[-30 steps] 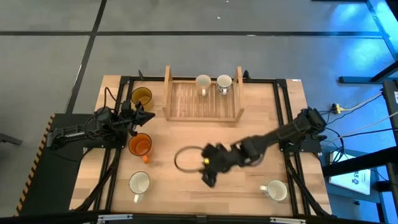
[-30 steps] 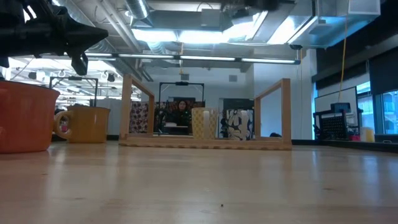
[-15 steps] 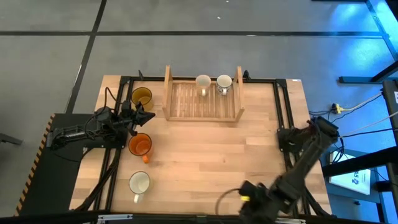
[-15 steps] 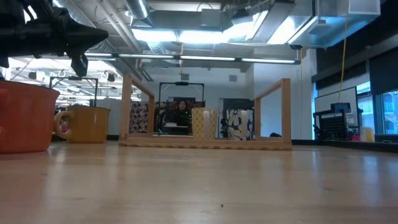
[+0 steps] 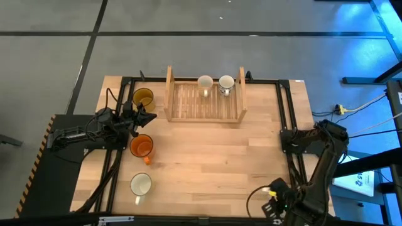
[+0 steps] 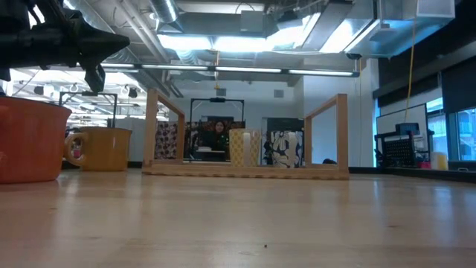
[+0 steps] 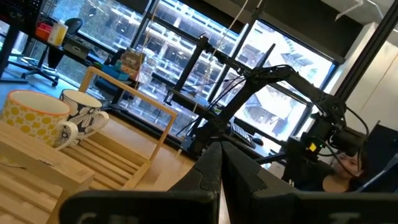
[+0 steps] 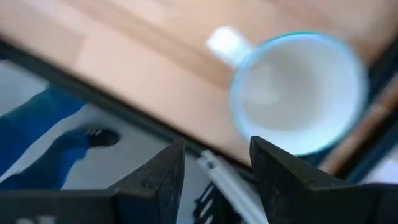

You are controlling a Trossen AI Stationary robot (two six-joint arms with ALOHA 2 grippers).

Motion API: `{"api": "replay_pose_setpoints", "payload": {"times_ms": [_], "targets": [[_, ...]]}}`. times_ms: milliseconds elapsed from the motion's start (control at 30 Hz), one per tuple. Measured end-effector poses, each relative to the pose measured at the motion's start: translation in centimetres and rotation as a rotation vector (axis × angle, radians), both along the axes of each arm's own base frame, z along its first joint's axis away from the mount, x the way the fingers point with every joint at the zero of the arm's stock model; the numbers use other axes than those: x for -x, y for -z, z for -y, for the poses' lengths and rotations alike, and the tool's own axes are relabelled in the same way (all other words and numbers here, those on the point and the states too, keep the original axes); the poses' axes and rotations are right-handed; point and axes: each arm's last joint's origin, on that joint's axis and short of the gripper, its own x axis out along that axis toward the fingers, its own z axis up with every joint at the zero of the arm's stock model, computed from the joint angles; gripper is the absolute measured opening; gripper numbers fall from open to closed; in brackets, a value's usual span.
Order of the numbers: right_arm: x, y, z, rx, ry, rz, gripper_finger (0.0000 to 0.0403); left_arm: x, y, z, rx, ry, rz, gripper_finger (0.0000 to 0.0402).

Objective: Place coffee mugs
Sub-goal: Put the white patterned mug on the shelf

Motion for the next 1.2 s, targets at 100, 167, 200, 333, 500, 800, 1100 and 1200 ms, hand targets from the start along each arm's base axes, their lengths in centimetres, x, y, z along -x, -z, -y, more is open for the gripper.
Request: {"api": "replay_pose_setpoints", "payload": {"times_ms": [100, 167, 200, 333, 500, 800, 1100, 1200], "targets": [[0.1, 0.1, 0.4, 0.037, -0.022, -0.014, 0.0165, 0.0, 0.0, 0.0, 0.000, -0.001, 0.000, 0.0004], [-0.1, 0.6, 0.6, 0.056, -0.034, -0.011, 0.0165, 0.0, 0.0, 0.0, 0.001, -0.003, 0.000, 0.0004], [-0.2, 1.0, 0.7, 0.065, -0.045, -0.010, 0.0165, 0.0, 0.0, 0.0, 0.001, -0.003, 0.000, 0.0004], [-0.4, 3.1, 0.3, 0.011, -0.104, -0.007, 0.0165, 0.0, 0.0, 0.0, 0.001, -0.002, 0.000, 0.0004], [-0.2, 4.6, 0.6, 0.017, -0.123, -0.045, 0.0165, 0.0, 0.0, 0.0, 0.001, -0.003, 0.000, 0.0004], [0.0, 5.9, 0.9, 0.035, -0.231, -0.058, 0.0141, 0.0, 0.0, 0.0, 0.000, -0.003, 0.000, 0.0004], [0.1, 5.9, 0.9, 0.043, -0.349, -0.060, 0.0019, 0.0, 0.0, 0.0, 0.000, -0.002, 0.000, 0.0004], [-0.1, 5.9, 1.0, 0.052, -0.430, -0.053, 0.0009, 0.0, 0.0, 0.0, 0.000, -0.003, 0.000, 0.0004]]}}
